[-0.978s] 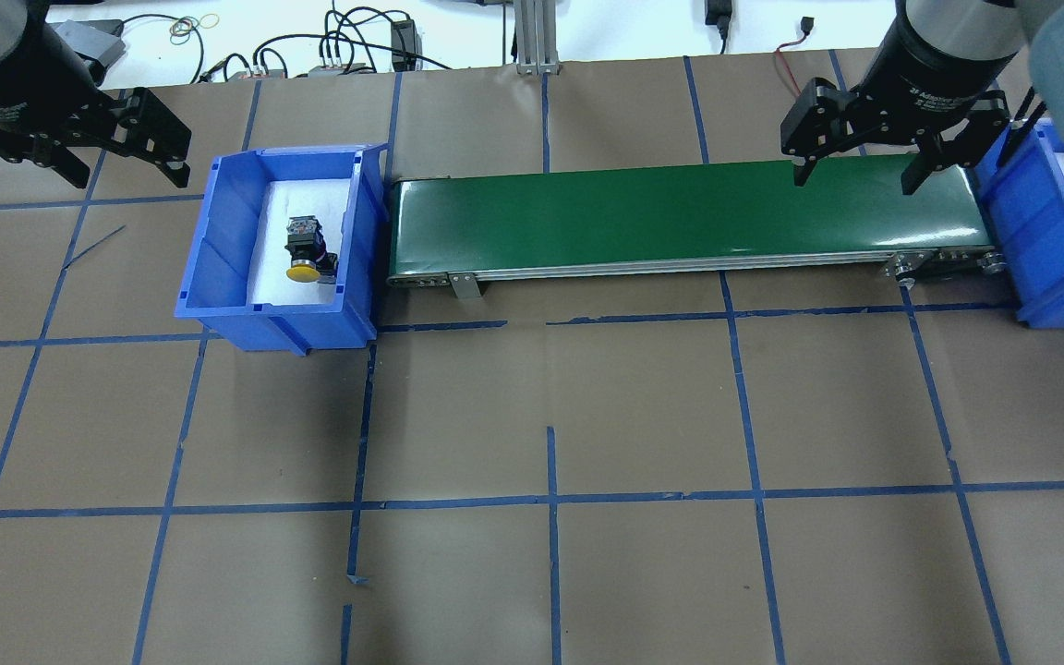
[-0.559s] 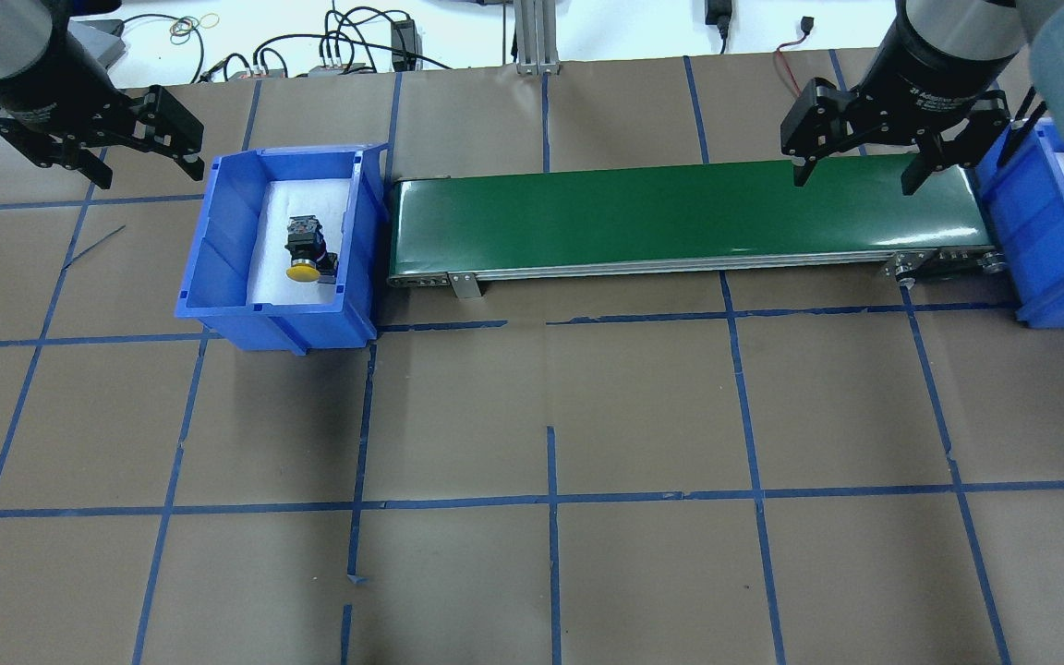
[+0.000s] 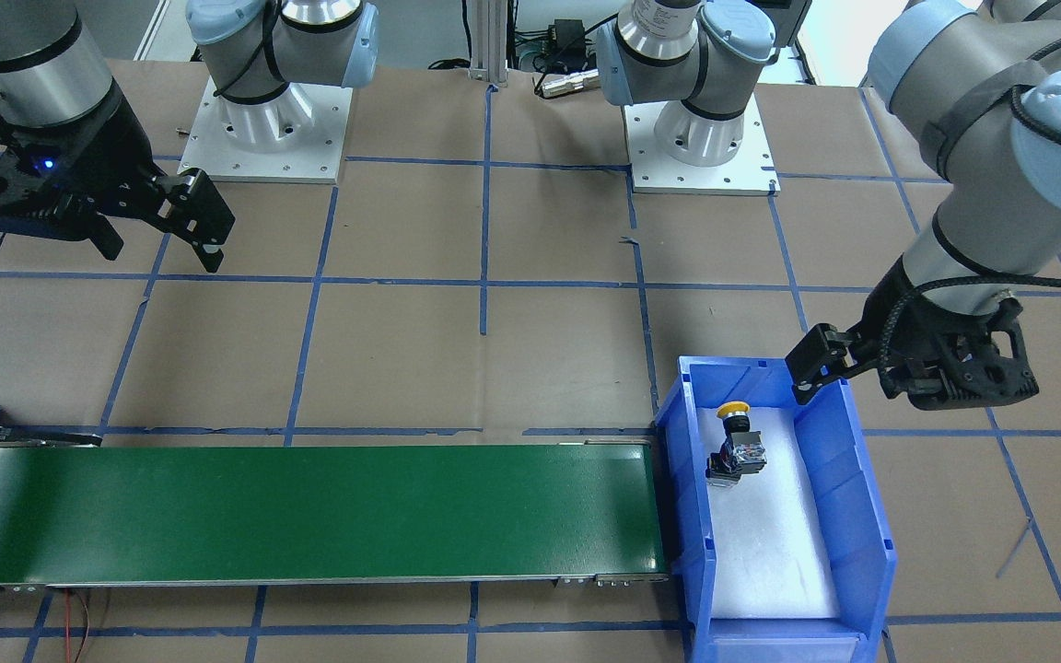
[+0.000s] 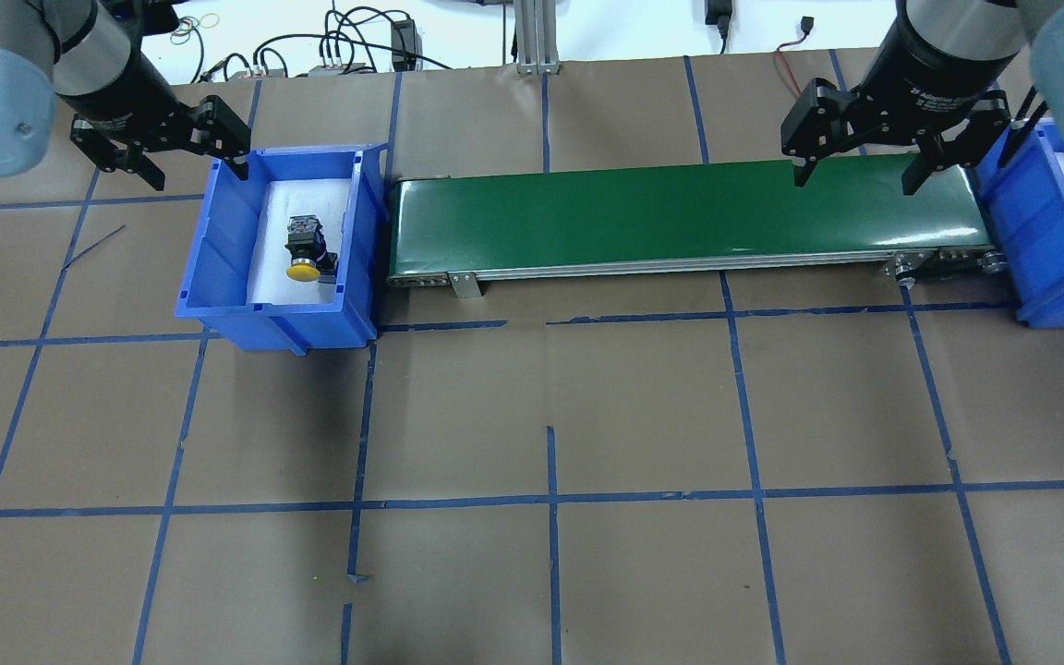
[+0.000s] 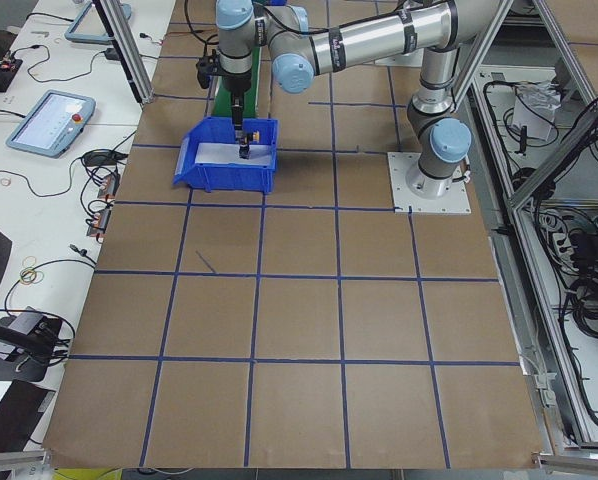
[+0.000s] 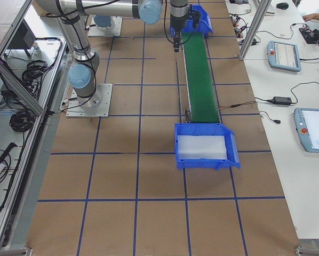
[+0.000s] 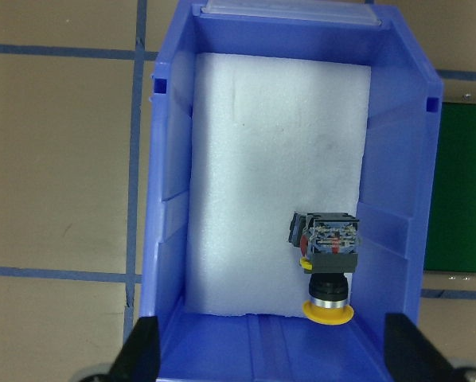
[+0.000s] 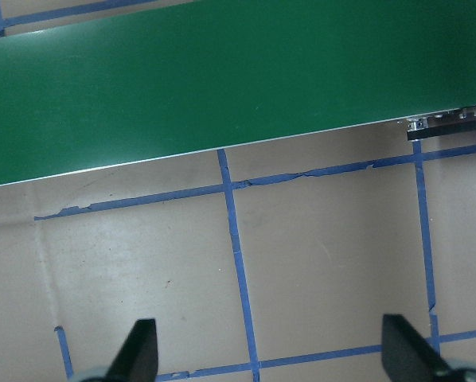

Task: Transport two buttons from left to right
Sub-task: 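Move the left gripper over the yellow-capped button in the blue bin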

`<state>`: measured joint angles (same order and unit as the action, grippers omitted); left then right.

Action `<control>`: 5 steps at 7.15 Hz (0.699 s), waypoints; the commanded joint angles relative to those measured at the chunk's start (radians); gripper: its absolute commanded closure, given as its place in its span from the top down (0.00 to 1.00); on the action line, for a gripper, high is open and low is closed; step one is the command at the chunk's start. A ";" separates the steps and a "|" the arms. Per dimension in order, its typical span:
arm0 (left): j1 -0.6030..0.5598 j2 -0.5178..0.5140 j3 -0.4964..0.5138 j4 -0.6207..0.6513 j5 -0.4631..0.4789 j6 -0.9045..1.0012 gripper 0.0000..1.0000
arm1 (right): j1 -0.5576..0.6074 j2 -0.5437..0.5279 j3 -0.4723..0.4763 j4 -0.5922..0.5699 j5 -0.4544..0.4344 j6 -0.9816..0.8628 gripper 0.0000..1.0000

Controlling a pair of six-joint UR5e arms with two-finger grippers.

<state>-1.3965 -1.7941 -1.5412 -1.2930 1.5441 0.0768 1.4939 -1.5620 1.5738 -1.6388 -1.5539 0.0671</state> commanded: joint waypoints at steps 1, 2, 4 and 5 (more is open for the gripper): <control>-0.071 -0.034 -0.002 0.032 0.017 -0.101 0.99 | -0.001 -0.001 0.000 0.002 -0.002 -0.001 1.00; -0.078 -0.057 -0.004 0.059 0.028 -0.107 0.99 | 0.000 -0.001 0.000 0.000 0.000 0.000 1.00; -0.078 -0.091 -0.025 0.096 0.031 -0.109 0.99 | 0.000 -0.001 0.000 0.000 0.000 -0.001 1.00; -0.078 -0.096 -0.058 0.142 0.033 -0.103 0.99 | 0.000 -0.001 0.000 0.000 0.000 -0.001 1.00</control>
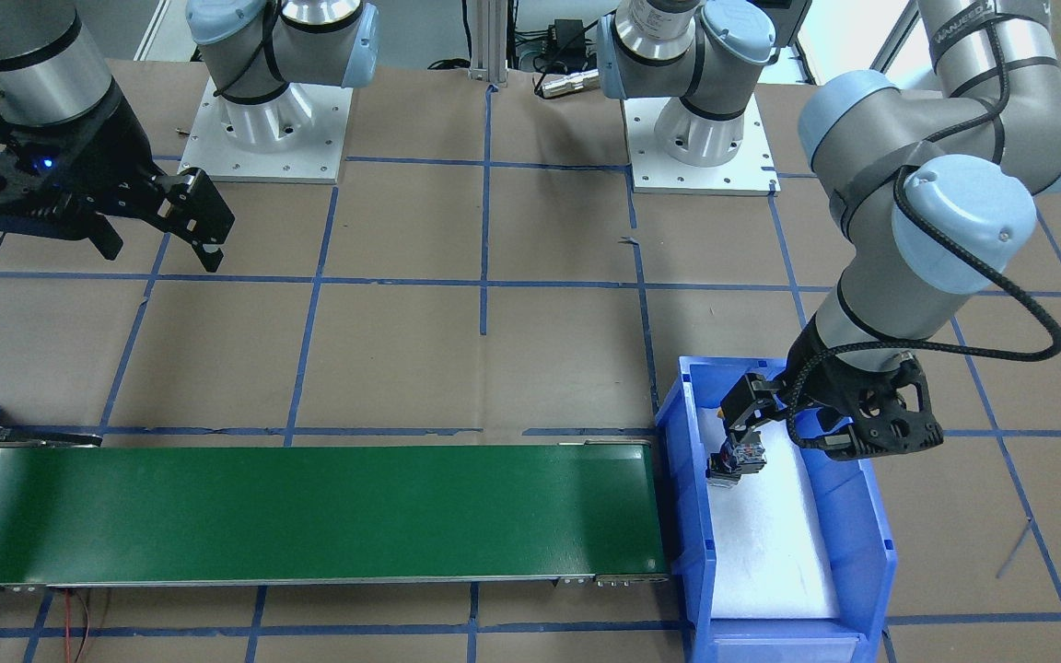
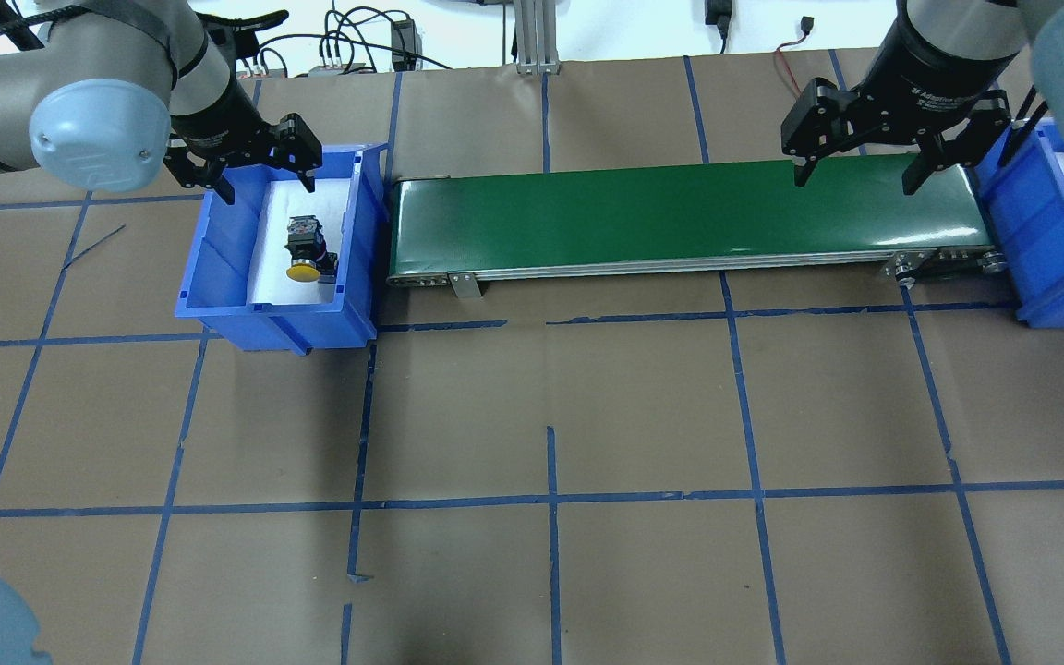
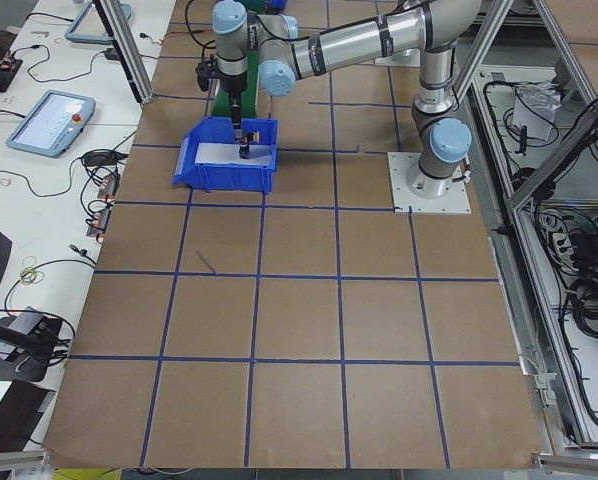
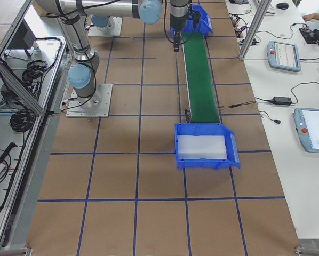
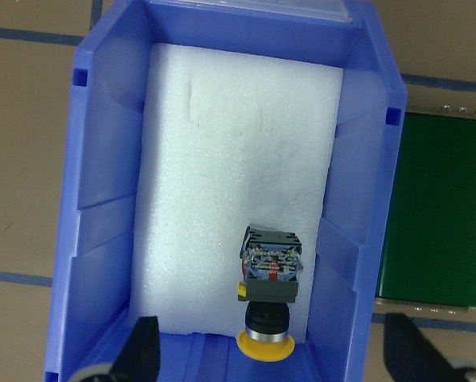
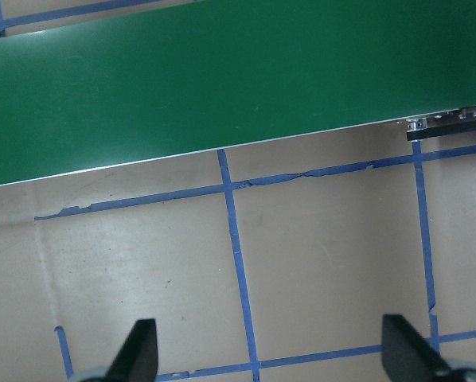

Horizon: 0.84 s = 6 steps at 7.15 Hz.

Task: Transport two buttons from left to right
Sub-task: 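Move the left gripper over the yellow-capped button in the blue bin, then lower the left gripper and grasp the yellow-capped button's switch block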

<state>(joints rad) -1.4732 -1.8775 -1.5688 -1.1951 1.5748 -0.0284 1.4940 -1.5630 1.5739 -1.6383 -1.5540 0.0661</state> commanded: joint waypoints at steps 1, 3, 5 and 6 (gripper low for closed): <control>-0.001 -0.014 -0.051 0.067 0.008 0.004 0.99 | 0.000 0.000 0.000 0.000 0.000 0.000 1.00; -0.001 -0.017 -0.054 0.065 0.022 0.002 0.98 | -0.001 0.000 0.000 0.000 -0.001 0.000 1.00; -0.002 -0.018 -0.073 0.065 0.021 0.004 0.98 | 0.000 0.000 0.000 0.002 -0.001 0.000 1.00; -0.002 -0.026 -0.073 0.065 0.014 0.004 0.98 | -0.001 0.000 0.000 0.000 -0.001 0.000 1.00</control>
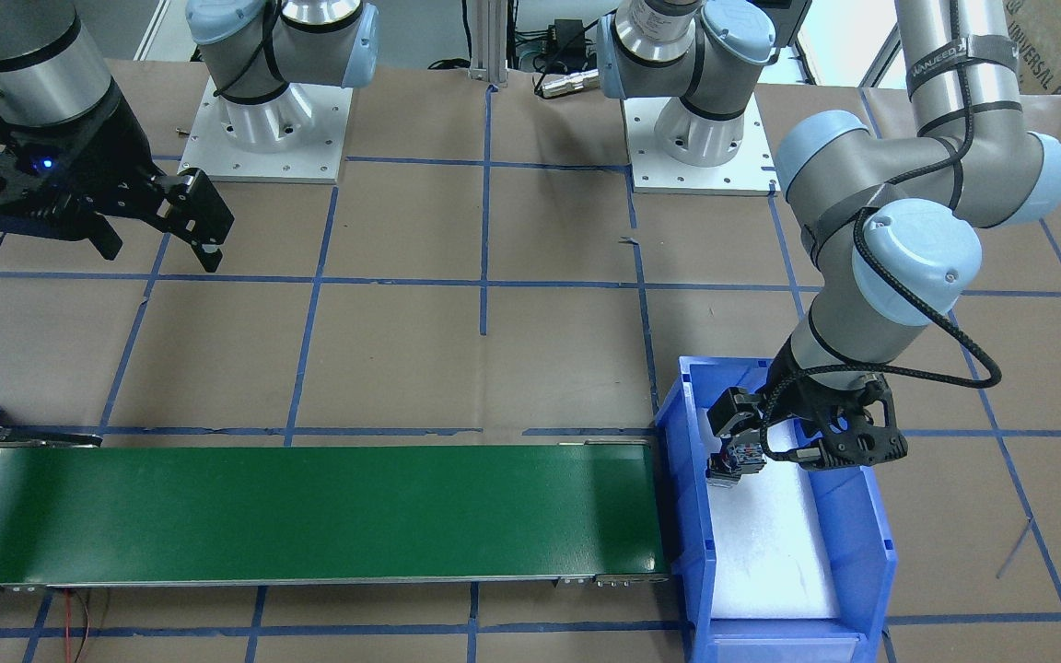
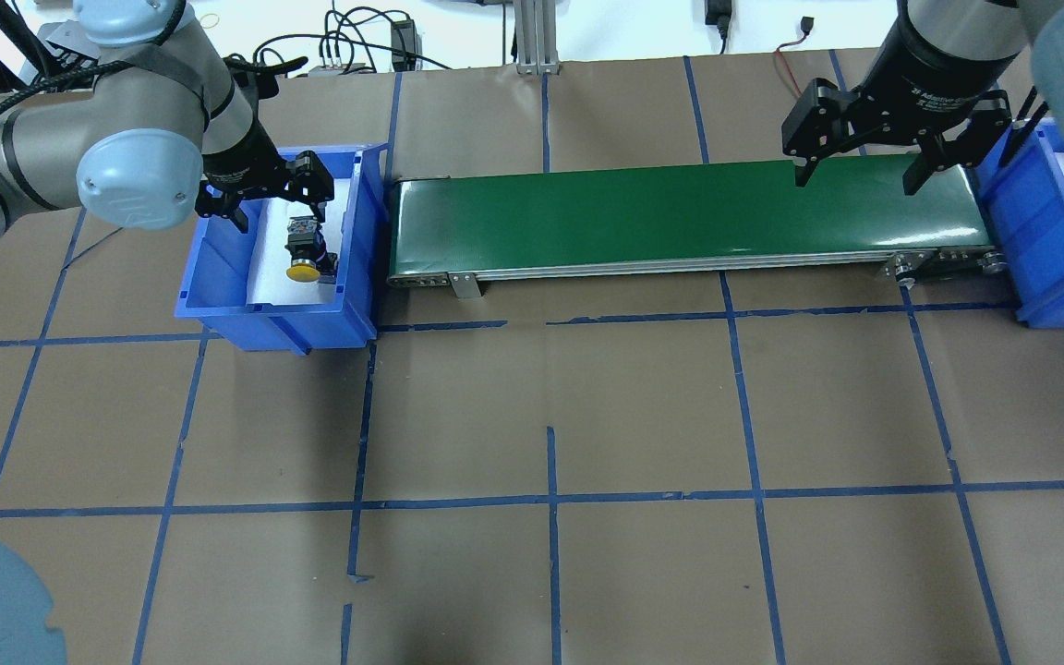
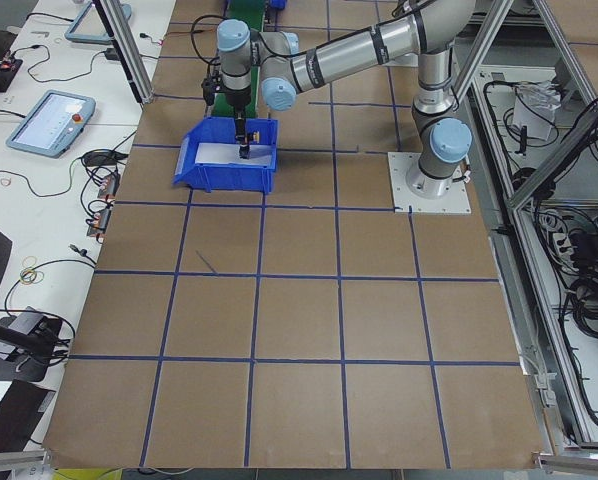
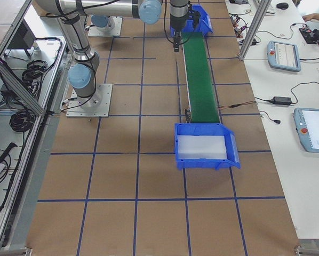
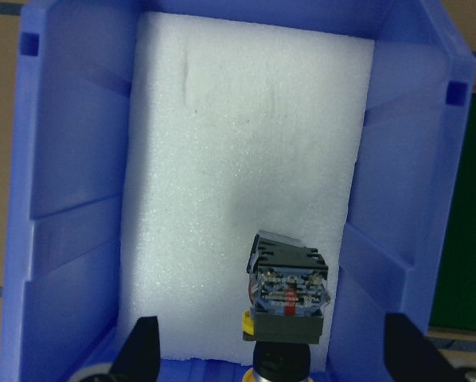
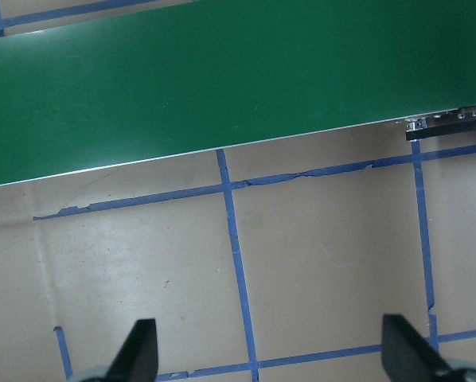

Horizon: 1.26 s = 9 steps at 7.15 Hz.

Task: Transport two buttons from left to right
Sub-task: 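Lower the left gripper and grasp the yellow-capped button's switch block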

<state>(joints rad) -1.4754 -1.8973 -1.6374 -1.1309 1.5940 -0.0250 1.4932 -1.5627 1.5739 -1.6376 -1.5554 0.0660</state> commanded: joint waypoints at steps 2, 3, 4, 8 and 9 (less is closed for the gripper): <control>0.001 -0.025 -0.005 -0.001 -0.003 0.000 0.98 | -0.001 0.000 0.000 -0.001 0.001 0.000 1.00; 0.000 -0.028 -0.005 0.002 -0.003 -0.001 0.98 | 0.001 0.001 0.000 -0.001 0.001 0.002 1.00; 0.000 -0.031 -0.005 0.002 -0.005 -0.003 0.98 | 0.001 0.000 0.000 0.001 0.001 0.000 1.00; -0.008 -0.048 -0.005 0.002 -0.006 -0.004 0.98 | 0.001 0.001 0.000 -0.004 0.003 0.002 1.00; -0.008 -0.049 -0.005 0.002 -0.006 -0.003 0.98 | 0.001 0.001 -0.003 -0.005 0.003 0.003 1.00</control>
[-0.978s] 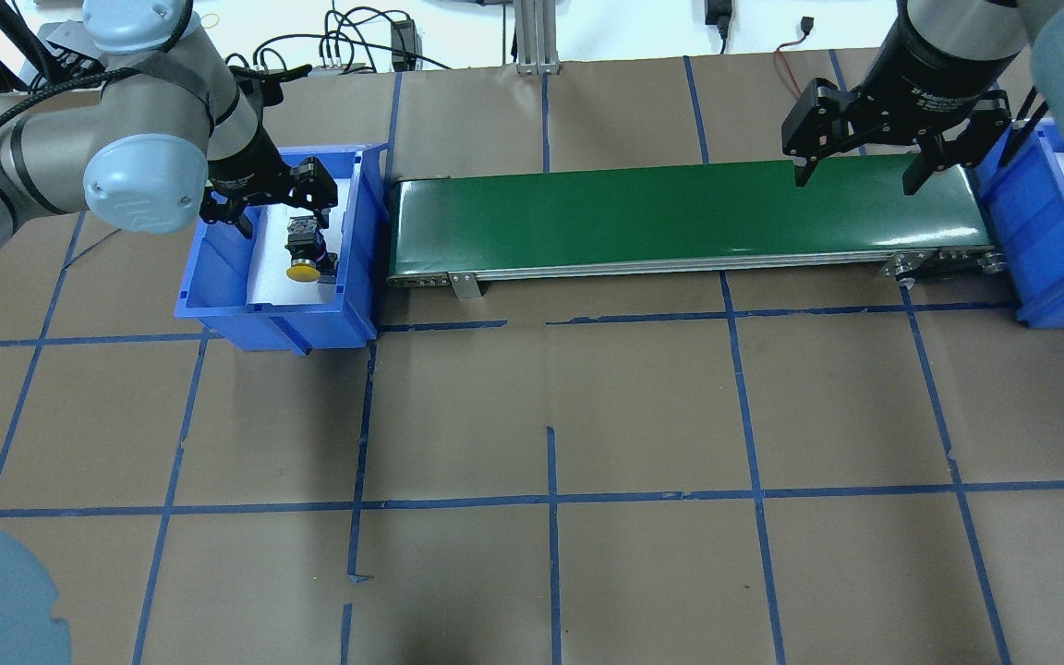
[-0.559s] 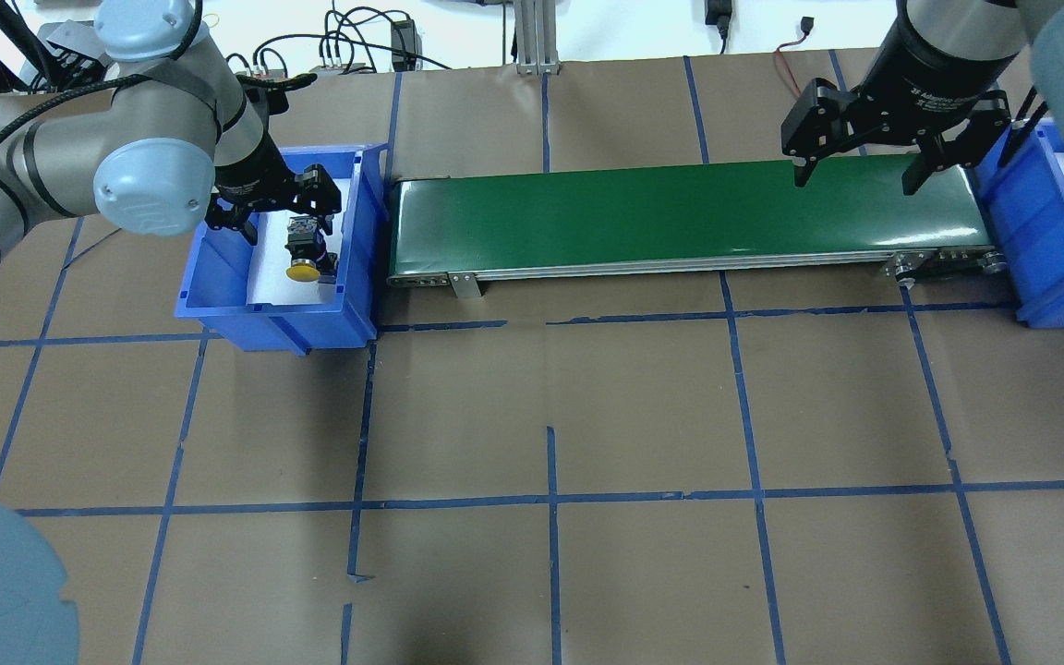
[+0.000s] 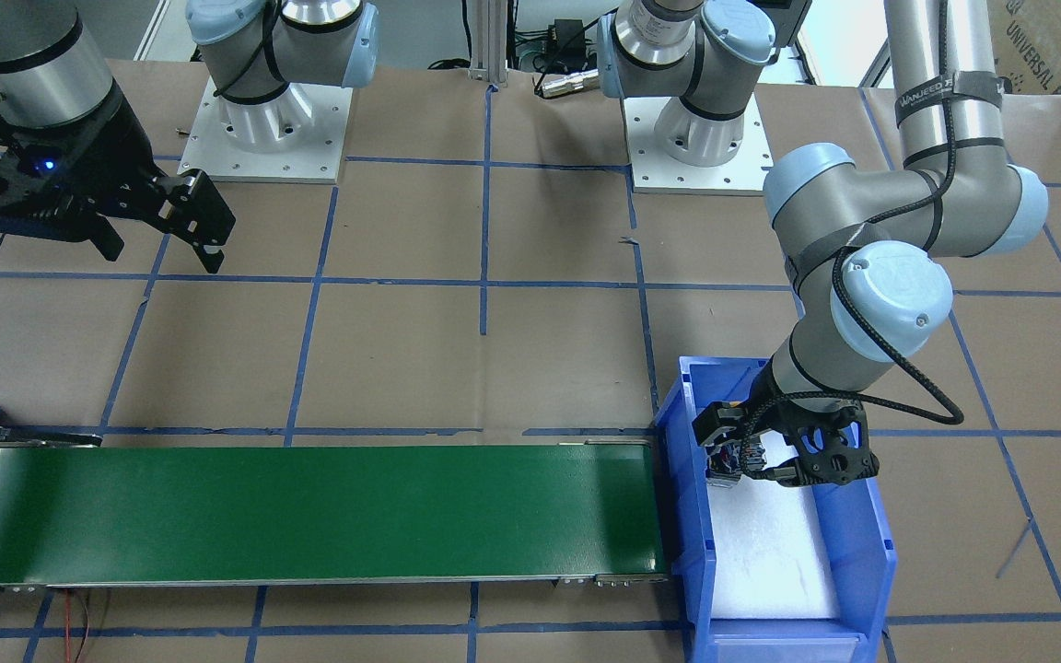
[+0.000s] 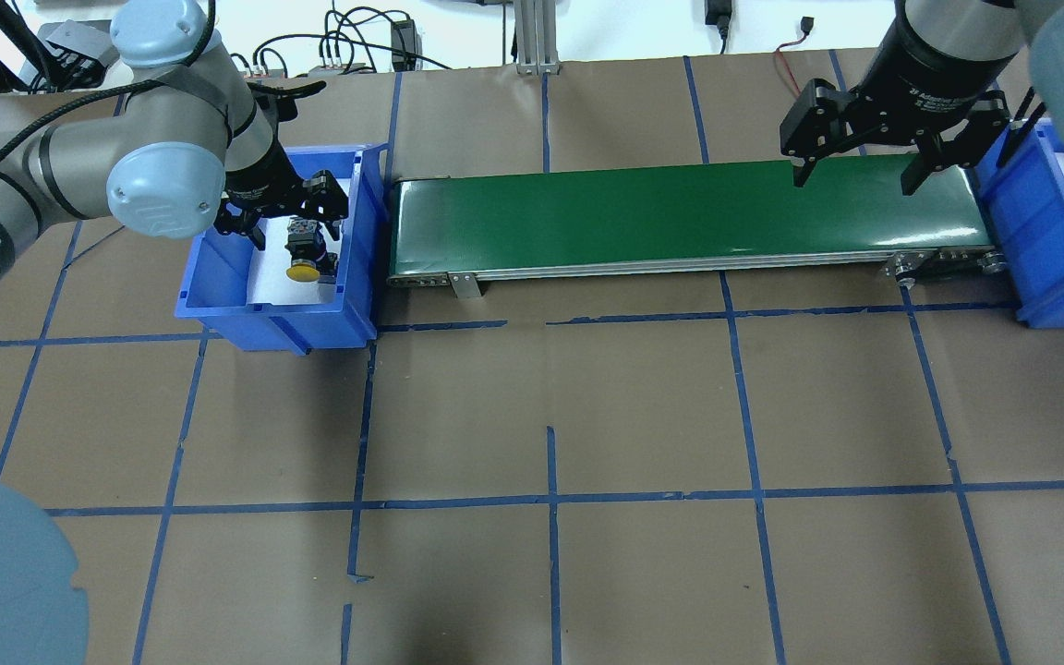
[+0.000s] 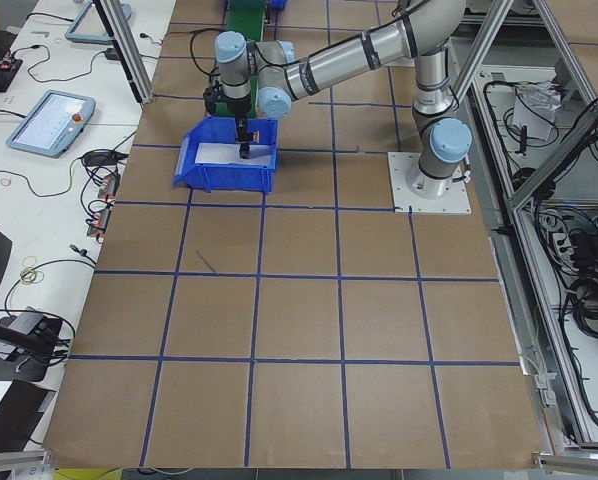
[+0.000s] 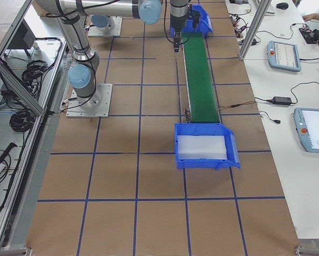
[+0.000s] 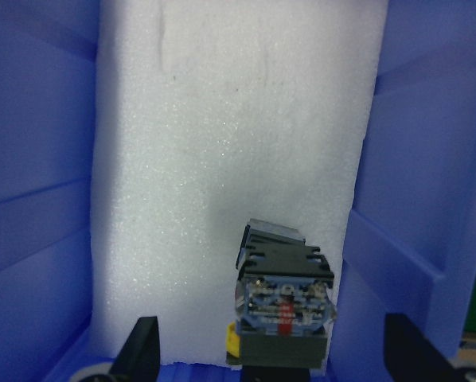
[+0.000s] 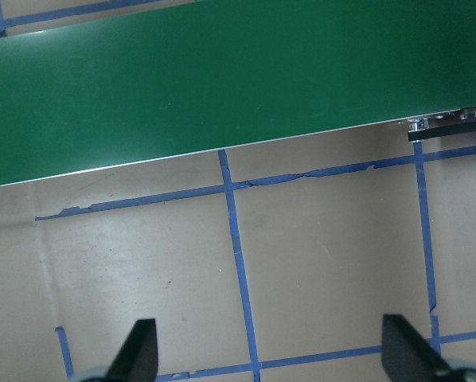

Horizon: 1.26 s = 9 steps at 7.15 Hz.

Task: Transport two buttons from left to right
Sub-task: 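Lower the left gripper and grasp the yellow-capped button's switch block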

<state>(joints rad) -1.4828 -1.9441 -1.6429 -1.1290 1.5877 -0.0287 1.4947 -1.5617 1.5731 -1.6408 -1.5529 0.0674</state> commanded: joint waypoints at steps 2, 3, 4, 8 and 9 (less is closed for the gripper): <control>-0.001 -0.003 0.000 0.000 0.003 0.006 0.94 | 0.001 -0.001 0.002 0.002 -0.001 0.000 1.00; -0.001 -0.003 0.000 0.002 0.005 0.009 0.81 | 0.001 0.000 0.004 0.002 0.001 0.002 1.00; -0.001 -0.003 0.000 0.002 0.005 0.009 0.63 | 0.002 -0.001 0.008 0.002 0.001 0.000 1.00; -0.001 -0.003 0.003 -0.002 0.005 0.027 0.00 | 0.002 -0.001 0.008 0.002 -0.001 0.000 1.00; -0.001 -0.003 0.012 -0.002 0.005 0.027 0.00 | 0.002 -0.001 0.010 0.002 -0.001 0.000 1.00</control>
<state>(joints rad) -1.4834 -1.9466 -1.6384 -1.1318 1.5923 -0.0036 1.4972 -1.5631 1.5824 -1.6383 -1.5539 0.0675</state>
